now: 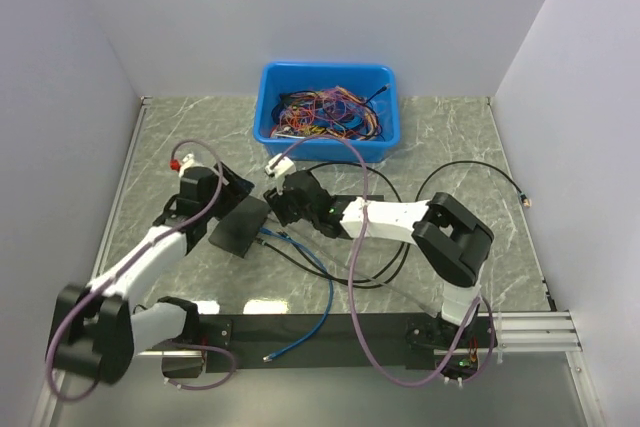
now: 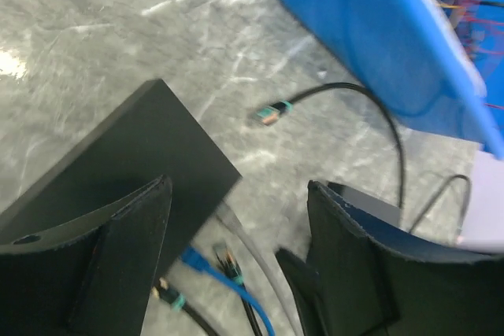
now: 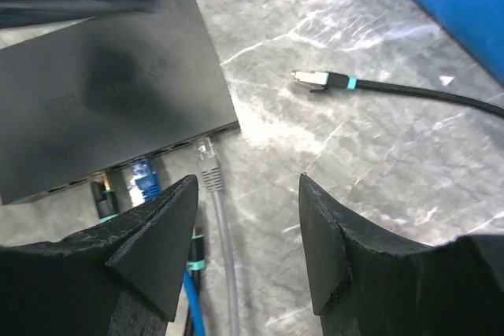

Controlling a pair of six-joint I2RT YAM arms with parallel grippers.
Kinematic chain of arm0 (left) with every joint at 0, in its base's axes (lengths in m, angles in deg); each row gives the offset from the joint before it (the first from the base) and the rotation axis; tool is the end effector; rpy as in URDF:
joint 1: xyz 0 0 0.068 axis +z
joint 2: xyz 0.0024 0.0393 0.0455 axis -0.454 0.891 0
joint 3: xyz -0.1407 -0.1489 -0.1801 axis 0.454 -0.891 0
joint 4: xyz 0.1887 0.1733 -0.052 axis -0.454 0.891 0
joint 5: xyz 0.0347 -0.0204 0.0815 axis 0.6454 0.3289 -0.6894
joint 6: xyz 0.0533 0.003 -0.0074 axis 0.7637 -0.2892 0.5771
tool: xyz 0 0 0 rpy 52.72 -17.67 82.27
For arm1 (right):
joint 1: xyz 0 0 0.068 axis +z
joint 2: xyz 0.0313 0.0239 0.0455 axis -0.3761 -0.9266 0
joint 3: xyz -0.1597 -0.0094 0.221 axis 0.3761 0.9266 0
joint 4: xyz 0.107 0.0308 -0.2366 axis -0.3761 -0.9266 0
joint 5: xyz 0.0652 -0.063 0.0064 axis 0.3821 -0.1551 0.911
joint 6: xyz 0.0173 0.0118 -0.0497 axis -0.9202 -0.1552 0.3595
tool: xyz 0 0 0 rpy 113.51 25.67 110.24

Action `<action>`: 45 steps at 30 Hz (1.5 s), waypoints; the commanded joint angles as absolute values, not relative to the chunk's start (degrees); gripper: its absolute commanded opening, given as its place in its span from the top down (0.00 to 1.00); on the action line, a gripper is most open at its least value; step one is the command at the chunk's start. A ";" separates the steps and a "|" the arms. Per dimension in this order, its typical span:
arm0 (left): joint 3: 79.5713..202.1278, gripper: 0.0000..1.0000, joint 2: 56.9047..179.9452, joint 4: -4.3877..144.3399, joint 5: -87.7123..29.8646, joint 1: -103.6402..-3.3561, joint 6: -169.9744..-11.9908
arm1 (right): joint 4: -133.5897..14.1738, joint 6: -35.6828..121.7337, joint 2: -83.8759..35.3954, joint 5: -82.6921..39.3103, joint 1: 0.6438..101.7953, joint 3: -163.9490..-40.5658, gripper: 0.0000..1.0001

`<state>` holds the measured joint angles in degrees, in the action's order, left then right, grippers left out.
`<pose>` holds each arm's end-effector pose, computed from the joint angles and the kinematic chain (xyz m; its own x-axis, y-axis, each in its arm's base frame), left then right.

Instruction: Insert the plug into the switch port

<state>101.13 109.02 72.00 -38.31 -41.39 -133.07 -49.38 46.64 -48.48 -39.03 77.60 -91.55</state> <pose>0.2339 -0.0594 0.2088 -0.5039 -0.7023 -0.5029 -0.2925 0.6866 -0.6656 0.2366 0.3338 0.1995 -0.3291 -0.3818 -0.8637 -0.7131 0.7001 -0.0378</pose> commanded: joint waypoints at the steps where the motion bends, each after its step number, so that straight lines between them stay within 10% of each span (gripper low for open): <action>1: 99.98 0.24 100.70 81.74 -40.62 -41.32 -133.80 | -50.84 42.47 -48.87 -36.11 75.62 -97.61 0.39; 10: 87.94 0.24 91.19 84.30 -37.71 -41.32 -137.85 | -64.56 38.33 -64.17 -24.59 72.19 -118.54 0.41; 45: 86.52 0.21 87.58 102.39 -44.65 -46.24 -151.03 | -69.49 35.34 -75.44 -16.24 69.47 -124.45 0.44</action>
